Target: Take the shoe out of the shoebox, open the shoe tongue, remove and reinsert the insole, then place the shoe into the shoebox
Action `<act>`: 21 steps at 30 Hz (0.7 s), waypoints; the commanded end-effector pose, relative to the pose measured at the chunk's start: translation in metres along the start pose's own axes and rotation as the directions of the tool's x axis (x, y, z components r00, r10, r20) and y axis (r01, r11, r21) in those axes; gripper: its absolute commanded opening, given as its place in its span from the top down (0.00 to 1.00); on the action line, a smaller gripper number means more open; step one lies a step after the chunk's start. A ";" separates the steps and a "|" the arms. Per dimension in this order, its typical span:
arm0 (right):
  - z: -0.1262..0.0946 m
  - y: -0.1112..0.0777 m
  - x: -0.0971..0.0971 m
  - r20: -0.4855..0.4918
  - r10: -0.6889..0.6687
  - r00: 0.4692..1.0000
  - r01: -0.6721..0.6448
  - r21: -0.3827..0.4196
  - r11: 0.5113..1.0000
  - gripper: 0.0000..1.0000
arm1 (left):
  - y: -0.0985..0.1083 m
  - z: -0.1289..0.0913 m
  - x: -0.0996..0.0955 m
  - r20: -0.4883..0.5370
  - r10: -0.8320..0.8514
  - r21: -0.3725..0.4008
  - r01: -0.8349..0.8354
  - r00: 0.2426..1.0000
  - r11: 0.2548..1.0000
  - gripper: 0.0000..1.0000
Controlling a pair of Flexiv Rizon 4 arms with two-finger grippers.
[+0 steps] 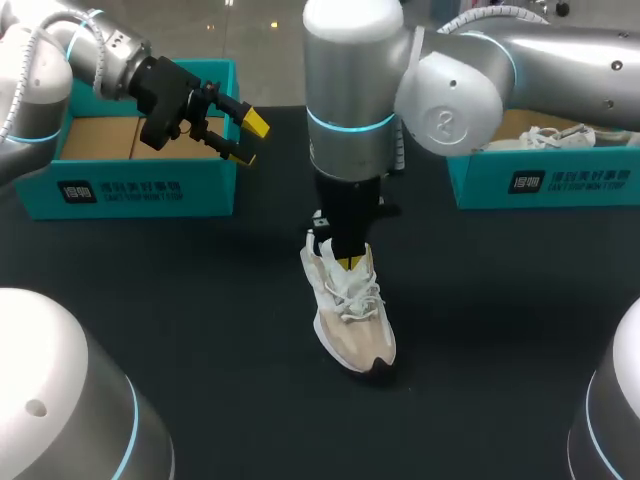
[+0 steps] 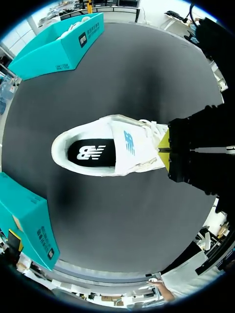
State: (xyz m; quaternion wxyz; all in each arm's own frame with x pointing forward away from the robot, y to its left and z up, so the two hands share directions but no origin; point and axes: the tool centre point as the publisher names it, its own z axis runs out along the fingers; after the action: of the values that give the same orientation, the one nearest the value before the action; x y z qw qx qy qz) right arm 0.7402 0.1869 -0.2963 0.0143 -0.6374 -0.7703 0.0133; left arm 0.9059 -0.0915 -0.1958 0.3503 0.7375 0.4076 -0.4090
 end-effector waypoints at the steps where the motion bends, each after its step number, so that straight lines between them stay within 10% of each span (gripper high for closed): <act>1: 0.010 0.006 0.002 -0.012 -0.011 1.000 0.011 -0.020 1.000 1.00 | 0.000 0.000 0.000 -0.002 0.001 0.001 -0.001 1.000 1.000 0.00; 12: 0.035 0.028 0.005 -0.040 -0.037 0.998 0.036 -0.030 0.999 1.00 | 0.000 0.000 0.000 -0.002 0.001 0.001 -0.001 1.000 1.000 0.00; 21: 0.010 0.027 -0.009 0.007 -0.009 1.000 0.009 -0.084 0.996 1.00 | 0.000 0.000 0.000 -0.002 0.001 0.001 -0.001 1.000 1.000 0.00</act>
State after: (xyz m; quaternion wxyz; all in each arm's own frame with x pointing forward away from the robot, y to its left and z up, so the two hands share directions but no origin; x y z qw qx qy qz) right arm 0.7734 0.1883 -0.3207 -0.0028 -0.6316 -0.7752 -0.0117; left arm 0.9059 -0.0915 -0.1958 0.3503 0.7375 0.4076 -0.4090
